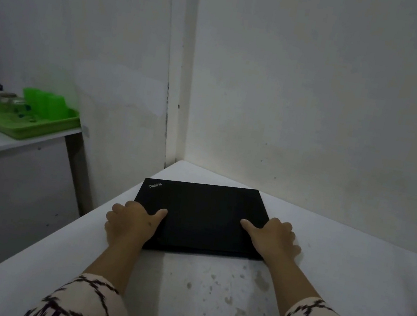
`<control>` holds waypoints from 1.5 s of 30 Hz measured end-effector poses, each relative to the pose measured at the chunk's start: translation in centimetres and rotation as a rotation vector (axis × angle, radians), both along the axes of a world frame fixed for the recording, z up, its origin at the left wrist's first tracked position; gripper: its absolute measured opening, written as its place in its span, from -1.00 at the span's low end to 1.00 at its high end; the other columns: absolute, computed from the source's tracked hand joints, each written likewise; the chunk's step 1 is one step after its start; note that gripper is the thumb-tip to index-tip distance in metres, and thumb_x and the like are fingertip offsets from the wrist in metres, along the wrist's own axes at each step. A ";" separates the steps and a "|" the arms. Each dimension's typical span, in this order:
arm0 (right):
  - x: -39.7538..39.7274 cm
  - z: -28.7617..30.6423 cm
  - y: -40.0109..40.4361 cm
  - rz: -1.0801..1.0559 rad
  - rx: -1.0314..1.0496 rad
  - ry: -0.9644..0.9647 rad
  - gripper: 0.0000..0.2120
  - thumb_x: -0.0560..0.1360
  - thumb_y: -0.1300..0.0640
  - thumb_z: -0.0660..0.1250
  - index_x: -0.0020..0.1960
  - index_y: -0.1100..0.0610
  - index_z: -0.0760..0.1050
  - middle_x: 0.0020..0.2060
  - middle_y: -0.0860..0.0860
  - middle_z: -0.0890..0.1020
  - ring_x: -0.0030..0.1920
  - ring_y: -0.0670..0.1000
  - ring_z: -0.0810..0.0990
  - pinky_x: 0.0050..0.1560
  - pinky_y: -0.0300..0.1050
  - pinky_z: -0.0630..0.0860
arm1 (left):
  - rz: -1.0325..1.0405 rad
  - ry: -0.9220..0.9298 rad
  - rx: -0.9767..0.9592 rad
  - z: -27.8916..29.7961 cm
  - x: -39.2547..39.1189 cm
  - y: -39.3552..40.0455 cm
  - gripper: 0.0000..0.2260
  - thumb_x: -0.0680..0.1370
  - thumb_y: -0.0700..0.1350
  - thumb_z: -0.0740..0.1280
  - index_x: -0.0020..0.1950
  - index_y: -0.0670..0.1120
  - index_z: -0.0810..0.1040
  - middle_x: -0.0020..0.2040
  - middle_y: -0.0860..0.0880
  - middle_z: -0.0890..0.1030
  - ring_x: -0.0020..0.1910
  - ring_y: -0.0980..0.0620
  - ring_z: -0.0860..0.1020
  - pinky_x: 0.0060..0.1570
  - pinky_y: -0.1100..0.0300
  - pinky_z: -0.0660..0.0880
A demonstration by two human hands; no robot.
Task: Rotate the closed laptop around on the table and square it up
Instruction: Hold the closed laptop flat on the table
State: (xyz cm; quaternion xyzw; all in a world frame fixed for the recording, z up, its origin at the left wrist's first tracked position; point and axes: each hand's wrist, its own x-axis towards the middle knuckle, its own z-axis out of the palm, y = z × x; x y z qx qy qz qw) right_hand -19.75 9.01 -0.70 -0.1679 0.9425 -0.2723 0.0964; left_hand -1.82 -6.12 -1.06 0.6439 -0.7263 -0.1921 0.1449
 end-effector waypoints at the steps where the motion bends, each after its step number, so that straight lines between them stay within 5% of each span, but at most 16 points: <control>1: -0.1 0.0 0.0 -0.004 -0.006 -0.001 -0.38 0.42 -0.30 0.29 0.23 0.17 0.43 0.26 0.16 0.43 0.29 0.19 0.41 0.29 0.10 0.32 | 0.010 0.019 0.018 0.1 0.0 0.0 -0.34 0.42 0.31 0.31 0.26 -0.21 0.44 0.29 -0.23 0.44 0.26 -0.20 0.43 0.22 0.00 0.43; 11: -0.3 0.2 2.0 -0.055 -0.075 -0.014 -0.39 0.38 -0.28 0.37 0.16 0.20 0.46 0.22 0.16 0.46 0.25 0.20 0.43 0.25 0.12 0.44 | 0.055 0.068 0.061 0.6 -0.4 1.4 -0.35 0.40 0.27 0.36 0.27 -0.20 0.45 0.32 -0.23 0.42 0.32 -0.22 0.40 0.31 -0.07 0.34; 25: 0.2 -0.2 11.8 -0.170 -0.083 -0.001 -0.38 0.33 -0.31 0.38 0.09 0.20 0.49 0.14 0.16 0.51 0.16 0.20 0.50 0.18 0.14 0.51 | -0.075 0.185 0.092 0.7 -1.3 9.5 -0.41 0.41 0.21 0.40 0.24 -0.21 0.47 0.29 -0.23 0.42 0.28 -0.23 0.40 0.17 -0.05 0.45; 30: 0.7 0.1 14.8 -0.180 -0.101 -0.001 -0.45 0.31 -0.33 0.39 -0.11 0.15 0.40 0.08 0.16 0.54 0.10 0.21 0.53 0.12 0.10 0.53 | -0.088 0.179 0.099 0.7 -1.3 12.2 -0.41 0.41 0.22 0.39 0.23 -0.19 0.47 0.29 -0.21 0.42 0.28 -0.20 0.41 0.17 -0.03 0.46; 45: 0.0 -3.5 18.6 -0.173 -0.104 0.003 -0.26 0.11 -0.48 0.33 -0.09 0.16 0.48 0.00 0.18 0.61 0.02 0.23 0.59 0.06 0.19 0.57 | -0.130 0.167 0.078 0.2 0.6 16.4 -0.45 0.44 0.20 0.37 0.23 -0.19 0.48 0.29 -0.21 0.42 0.29 -0.20 0.40 0.17 -0.02 0.46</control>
